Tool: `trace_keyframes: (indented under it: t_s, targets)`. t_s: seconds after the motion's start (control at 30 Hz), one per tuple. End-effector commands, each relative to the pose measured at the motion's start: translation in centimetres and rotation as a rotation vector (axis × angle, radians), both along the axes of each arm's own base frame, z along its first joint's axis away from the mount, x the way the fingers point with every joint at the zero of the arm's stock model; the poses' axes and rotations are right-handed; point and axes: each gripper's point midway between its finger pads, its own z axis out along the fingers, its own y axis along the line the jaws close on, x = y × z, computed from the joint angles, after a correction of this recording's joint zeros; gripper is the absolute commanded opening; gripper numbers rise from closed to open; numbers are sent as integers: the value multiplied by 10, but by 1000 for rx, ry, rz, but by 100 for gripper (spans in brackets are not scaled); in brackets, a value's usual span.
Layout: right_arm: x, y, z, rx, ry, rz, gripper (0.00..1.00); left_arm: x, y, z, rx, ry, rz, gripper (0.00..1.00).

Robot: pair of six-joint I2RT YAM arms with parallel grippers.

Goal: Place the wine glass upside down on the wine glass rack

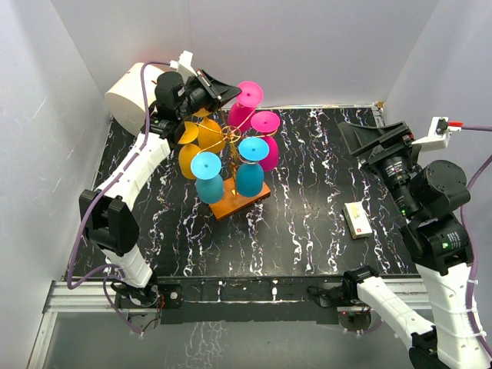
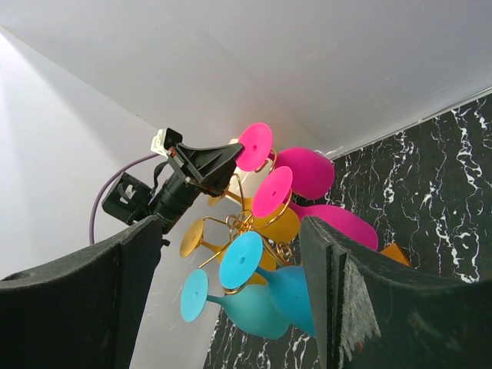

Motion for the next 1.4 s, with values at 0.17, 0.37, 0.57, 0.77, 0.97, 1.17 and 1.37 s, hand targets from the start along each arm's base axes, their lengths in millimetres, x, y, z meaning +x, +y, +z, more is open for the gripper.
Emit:
trace_keyframes:
  t_s: [0.17, 0.37, 0.57, 0.77, 0.97, 1.17, 1.37]
  targets:
    - [-6, -5, 13, 4, -49, -19, 71, -12, 14, 37, 26, -101, 51, 0]
    - [-6, -5, 12, 4, -46, -19, 71, -14, 26, 34, 66, -97, 118, 0]
    - [-3, -4, 9, 2, -41, -14, 71, -17, 33, 35, 93, -104, 148, 0]
    - [-2, -3, 9, 1, -42, -12, 71, -15, 37, 27, 124, -85, 168, 0]
    - [-2, -3, 9, 1, -41, -11, 71, -13, 45, 21, 172, -82, 205, 1]
    - [-1, -1, 7, -1, -37, -7, 71, -16, 49, 22, 192, -100, 218, 10]
    - [0, -1, 7, -1, -39, -6, 71, -16, 52, 22, 214, -98, 228, 17]
